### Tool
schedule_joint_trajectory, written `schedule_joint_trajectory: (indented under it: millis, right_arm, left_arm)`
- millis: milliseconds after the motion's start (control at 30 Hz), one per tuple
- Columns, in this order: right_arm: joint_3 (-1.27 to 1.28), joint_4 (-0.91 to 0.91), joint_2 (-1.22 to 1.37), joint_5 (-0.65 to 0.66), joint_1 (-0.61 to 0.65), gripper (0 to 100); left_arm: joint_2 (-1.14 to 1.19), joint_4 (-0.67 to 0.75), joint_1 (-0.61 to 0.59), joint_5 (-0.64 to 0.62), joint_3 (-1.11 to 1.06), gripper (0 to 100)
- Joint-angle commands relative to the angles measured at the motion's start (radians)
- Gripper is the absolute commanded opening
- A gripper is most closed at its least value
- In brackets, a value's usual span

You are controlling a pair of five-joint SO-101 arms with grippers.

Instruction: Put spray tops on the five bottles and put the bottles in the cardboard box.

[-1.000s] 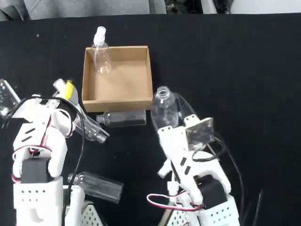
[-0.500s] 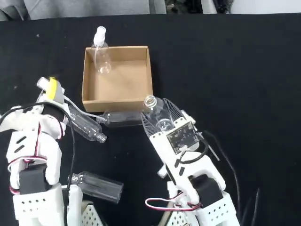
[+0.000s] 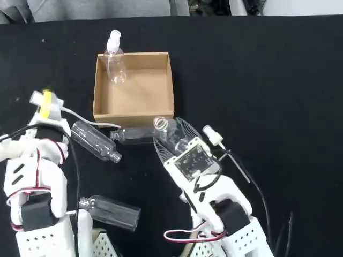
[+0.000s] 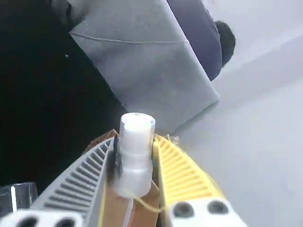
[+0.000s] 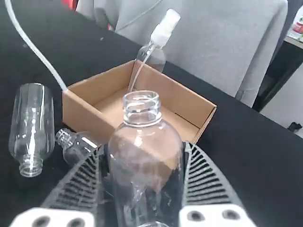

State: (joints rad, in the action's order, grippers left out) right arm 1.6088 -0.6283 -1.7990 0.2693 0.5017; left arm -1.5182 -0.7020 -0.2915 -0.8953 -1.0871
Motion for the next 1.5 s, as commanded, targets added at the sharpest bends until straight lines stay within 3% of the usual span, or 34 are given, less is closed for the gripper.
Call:
schedule_joint_trajectory:
  millis: [0,233,367,767,1033,1467]
  right_arm:
    - [-0.007,0.032,-0.097,0.018,0.031,6.0]
    - [0.004,0.032,-0.097,0.021,0.031,6.0]
    - [0.016,0.032,-0.097,0.081,0.032,6.0]
    - [0.025,0.032,-0.097,0.123,0.032,6.0]
    - [0.039,0.032,-0.097,0.244,0.032,6.0]
    - [0.041,0.032,-0.097,0.25,0.031,6.0]
  left_arm:
    - [-0.086,0.089,-0.012,-0.025,-0.054,3]
    - [-0.304,0.259,-0.012,-0.115,-0.243,3]
    - [-0.301,0.324,-0.012,-0.133,-0.288,3]
    - [-0.296,0.327,0.001,-0.17,-0.282,3]
    - [-0.296,0.328,0.122,-0.14,-0.289,3]
    - [-0.296,0.33,0.188,-0.112,-0.311,3]
